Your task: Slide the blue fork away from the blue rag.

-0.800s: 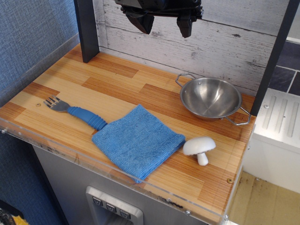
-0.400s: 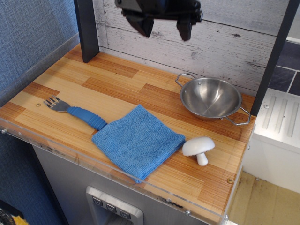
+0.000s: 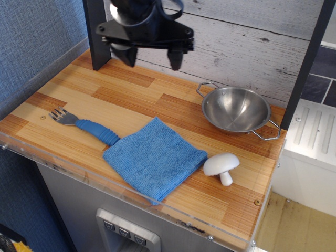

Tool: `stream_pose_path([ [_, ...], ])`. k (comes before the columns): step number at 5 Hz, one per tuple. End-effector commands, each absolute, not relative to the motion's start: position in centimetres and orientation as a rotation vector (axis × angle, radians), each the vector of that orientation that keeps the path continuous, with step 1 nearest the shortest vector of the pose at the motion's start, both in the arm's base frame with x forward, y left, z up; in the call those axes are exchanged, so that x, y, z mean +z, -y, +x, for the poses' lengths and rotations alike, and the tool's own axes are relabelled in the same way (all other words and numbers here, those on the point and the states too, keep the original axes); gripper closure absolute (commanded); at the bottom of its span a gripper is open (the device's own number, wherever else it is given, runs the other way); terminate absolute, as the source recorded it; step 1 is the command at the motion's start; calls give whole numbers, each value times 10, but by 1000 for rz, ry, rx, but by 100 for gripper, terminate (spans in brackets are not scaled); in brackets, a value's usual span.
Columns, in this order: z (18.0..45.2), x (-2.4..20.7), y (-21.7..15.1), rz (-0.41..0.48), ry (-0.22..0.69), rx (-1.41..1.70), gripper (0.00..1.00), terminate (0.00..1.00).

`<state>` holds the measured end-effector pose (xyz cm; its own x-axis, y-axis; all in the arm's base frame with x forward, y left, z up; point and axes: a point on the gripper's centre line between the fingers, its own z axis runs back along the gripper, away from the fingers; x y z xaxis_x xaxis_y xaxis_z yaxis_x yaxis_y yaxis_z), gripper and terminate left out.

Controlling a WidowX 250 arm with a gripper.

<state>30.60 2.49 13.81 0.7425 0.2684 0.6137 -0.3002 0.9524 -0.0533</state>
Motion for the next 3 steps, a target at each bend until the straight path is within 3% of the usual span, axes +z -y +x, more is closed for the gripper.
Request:
stream_pose_path([
  [1, 275, 137, -45, 200, 675, 724, 0, 0],
  [3, 255, 109, -55, 122, 597, 1100, 0, 0],
])
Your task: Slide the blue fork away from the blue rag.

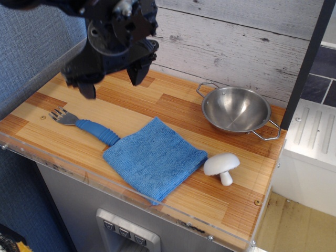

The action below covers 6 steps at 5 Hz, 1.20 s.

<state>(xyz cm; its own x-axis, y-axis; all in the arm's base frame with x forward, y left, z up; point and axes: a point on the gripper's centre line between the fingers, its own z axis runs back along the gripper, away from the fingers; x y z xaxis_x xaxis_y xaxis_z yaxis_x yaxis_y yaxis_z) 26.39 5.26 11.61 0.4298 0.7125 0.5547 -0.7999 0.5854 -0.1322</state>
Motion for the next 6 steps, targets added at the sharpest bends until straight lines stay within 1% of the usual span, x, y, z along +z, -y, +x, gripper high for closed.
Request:
stream_pose_path([
  [1, 248, 99, -65, 121, 598, 1166, 0, 0],
  [2, 244, 87, -72, 99, 576, 1228, 0, 0],
  [3, 245, 81, -76, 108, 551, 1270, 0, 0],
  [6, 263, 45, -79, 72, 416, 1361, 0, 0],
])
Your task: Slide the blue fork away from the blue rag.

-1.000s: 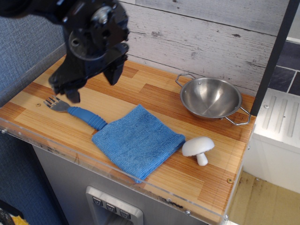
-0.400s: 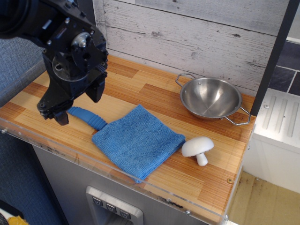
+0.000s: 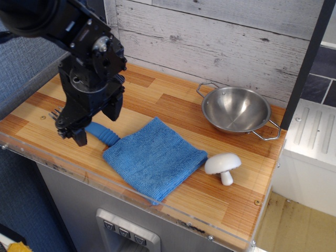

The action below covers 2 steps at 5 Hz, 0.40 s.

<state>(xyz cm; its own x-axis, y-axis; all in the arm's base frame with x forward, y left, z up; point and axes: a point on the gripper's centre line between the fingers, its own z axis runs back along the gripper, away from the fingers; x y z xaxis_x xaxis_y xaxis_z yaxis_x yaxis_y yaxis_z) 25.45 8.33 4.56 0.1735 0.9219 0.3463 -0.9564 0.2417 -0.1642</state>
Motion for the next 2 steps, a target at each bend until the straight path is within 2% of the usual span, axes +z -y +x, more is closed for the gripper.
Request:
stream_pose_path([
  [1, 263, 33, -85, 59, 373, 1403, 0, 0],
  [2, 259, 22, -89, 64, 325, 1441, 0, 0],
])
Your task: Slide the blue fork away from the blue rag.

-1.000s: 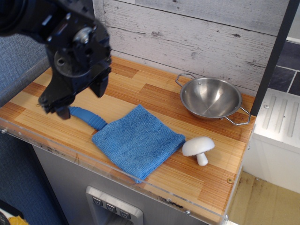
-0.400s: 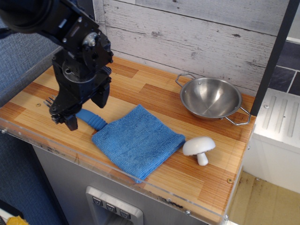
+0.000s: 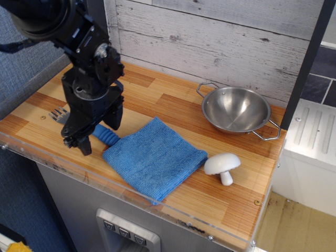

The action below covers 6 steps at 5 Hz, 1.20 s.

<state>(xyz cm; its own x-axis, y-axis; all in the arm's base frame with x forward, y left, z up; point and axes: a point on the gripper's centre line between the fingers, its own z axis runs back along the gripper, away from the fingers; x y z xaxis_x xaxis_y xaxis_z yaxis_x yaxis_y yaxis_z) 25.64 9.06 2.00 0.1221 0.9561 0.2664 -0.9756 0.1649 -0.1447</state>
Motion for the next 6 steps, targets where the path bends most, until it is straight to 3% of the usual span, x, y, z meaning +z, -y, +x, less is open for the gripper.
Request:
stream_pose_path([
  [1, 251, 14, -102, 76, 330, 1454, 100, 0],
  [4, 248, 31, -97, 64, 374, 1432, 100, 0],
  [6, 262, 64, -93, 36, 474, 1381, 100, 0],
])
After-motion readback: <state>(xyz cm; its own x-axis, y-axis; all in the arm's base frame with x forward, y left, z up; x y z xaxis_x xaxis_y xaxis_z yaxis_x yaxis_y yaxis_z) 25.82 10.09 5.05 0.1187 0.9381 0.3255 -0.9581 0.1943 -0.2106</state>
